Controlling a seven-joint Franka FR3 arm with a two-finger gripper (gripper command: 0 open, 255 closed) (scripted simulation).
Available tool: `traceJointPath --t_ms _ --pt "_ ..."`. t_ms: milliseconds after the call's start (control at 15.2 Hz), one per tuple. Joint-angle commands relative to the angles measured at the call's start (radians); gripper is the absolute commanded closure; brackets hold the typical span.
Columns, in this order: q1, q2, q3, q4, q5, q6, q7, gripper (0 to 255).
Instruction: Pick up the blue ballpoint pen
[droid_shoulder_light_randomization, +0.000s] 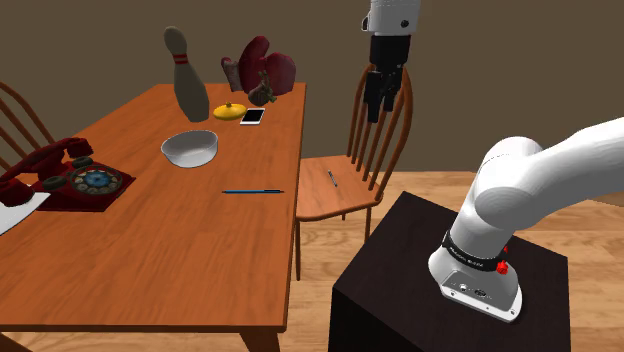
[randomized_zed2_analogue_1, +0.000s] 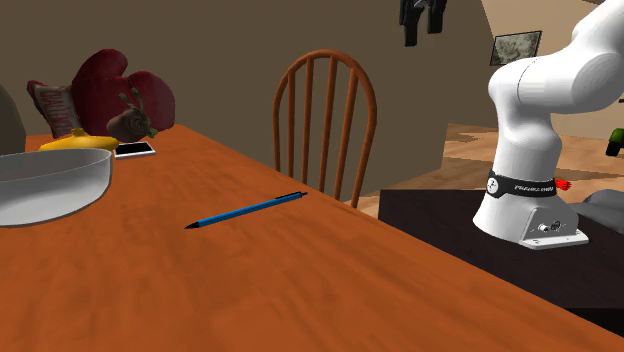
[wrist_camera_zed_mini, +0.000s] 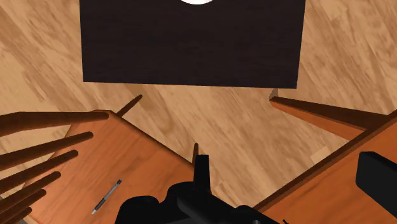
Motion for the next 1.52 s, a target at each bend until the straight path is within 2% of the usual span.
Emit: traceJointPath --t_ms 0,726,1452 --pt "0.0 0.0 0.0 0.0 0.0 0.0 0.0 0" --pt "0.069 0.356 0.051 0.053 0.013 0.353 -0.116 0" --pt "0.124 0.747 0.113 0.255 -0.015 0.591 -0.198 0"
